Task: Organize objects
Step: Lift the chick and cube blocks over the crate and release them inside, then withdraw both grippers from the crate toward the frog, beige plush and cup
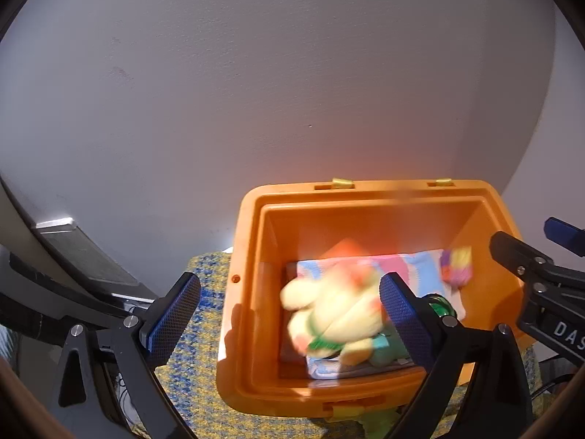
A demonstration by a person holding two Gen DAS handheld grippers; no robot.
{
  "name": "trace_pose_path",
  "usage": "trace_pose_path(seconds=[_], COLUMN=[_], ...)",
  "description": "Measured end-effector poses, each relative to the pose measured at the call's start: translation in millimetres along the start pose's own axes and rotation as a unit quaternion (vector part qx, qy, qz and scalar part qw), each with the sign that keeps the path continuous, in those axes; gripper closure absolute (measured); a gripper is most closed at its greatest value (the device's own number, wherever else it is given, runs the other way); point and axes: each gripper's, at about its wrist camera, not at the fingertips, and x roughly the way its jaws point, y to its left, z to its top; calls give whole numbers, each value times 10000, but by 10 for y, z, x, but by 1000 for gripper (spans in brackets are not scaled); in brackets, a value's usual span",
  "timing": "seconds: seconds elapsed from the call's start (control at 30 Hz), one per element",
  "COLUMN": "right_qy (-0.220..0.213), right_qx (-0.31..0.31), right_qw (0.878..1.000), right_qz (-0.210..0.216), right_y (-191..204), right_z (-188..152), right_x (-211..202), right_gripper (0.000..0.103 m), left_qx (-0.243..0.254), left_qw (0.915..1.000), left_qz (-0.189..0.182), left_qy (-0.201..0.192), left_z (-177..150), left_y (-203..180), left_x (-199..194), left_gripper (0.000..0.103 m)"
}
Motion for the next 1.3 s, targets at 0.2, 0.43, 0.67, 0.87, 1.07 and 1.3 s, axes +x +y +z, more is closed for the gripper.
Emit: trace_pose_path(seconds=[0.2, 0.43, 0.67, 0.87, 1.07, 1.3], right_qy=[14, -36, -76, -111, -144, -138], right_qx=[53, 97, 148, 179, 210, 220], right_qw=[10000, 9999, 9999, 9998, 9997, 9997], right_qz=[-15, -18, -16, -13, -2, -2], right_y=[-27, -91, -143, -178, -219, -257], right_z=[53, -10, -81, -170, -273, -404], right_x=[-10, -225, -431, -612, -779, -911], right_gripper=[20, 20, 20, 20, 20, 20], left_qx=[69, 138, 174, 218, 261, 308], left_qw=[10000, 9998, 9994, 9992, 9988, 9985], left_qz=[24, 11, -2, -3, -10, -32], left_qy=[-60, -170, -283, -346, -410, -446], left_z=[-9, -49, -86, -165, -254, -386], left_y=[6, -4, 21, 46, 72, 55], left_x=[-95, -309, -529, -708, -889, -1050], left_gripper=[3, 3, 3, 3, 3, 3])
